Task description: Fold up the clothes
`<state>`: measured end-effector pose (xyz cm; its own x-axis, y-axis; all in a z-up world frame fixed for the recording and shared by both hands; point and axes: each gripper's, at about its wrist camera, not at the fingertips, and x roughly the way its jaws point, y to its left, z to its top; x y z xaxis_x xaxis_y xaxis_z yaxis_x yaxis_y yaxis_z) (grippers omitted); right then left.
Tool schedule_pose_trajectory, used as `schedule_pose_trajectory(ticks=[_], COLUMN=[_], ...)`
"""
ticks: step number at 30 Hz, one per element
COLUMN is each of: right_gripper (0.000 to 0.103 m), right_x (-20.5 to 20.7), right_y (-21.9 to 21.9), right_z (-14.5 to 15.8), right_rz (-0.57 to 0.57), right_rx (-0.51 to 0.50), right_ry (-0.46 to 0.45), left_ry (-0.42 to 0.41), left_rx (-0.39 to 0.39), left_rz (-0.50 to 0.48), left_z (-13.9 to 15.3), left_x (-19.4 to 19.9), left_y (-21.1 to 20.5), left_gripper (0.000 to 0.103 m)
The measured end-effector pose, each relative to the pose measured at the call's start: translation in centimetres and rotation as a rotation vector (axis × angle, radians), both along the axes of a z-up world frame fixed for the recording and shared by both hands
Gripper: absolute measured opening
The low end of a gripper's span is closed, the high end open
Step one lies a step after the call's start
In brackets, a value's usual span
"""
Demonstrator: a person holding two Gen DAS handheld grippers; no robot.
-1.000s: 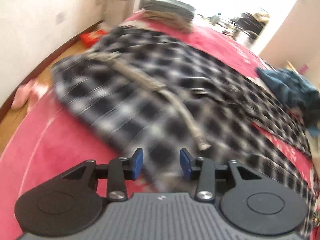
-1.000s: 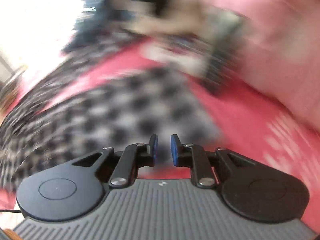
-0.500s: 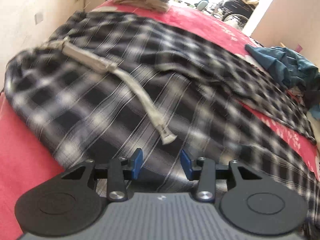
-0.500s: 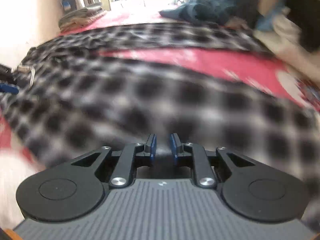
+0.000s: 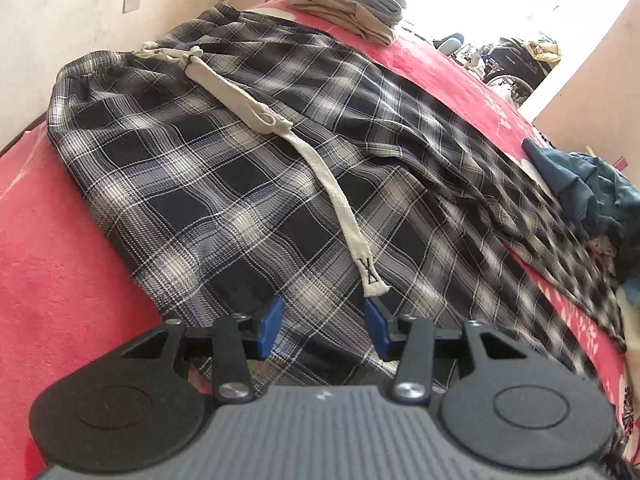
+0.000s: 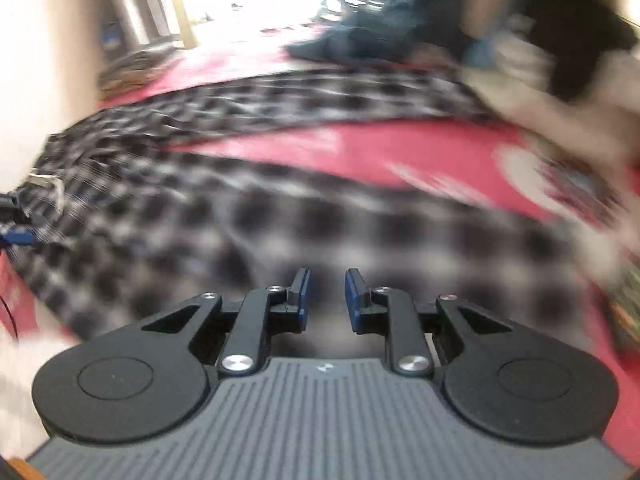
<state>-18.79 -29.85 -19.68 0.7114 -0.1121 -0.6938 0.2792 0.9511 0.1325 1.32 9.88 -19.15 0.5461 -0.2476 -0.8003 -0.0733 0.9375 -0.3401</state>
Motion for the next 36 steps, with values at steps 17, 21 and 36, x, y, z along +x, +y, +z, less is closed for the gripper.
schedule_pose_trajectory(ticks=[17, 21, 36], right_gripper=[0.018, 0.017, 0.019], right_x=[-10.3, -5.4, -8.0], right_y=[-7.9, -10.2, -12.2], right_z=[-1.0, -2.0, 1.1], right_rz=[-0.422, -0.386, -0.476], right_rx=[0.017, 0.042, 0.090], right_ry=[0.121, 0.084, 0.103], left_ry=[0.009, 0.006, 0.005], left_rx=[-0.059, -0.066, -0.049], left_rz=[0.054, 0.061, 0.086], left_z=[-0.6, -0.6, -0.8], left_x=[0.4, 0.4, 0.7], left_y=[0.9, 1.1, 0.5], left_gripper=[0.050, 0.049, 0.050])
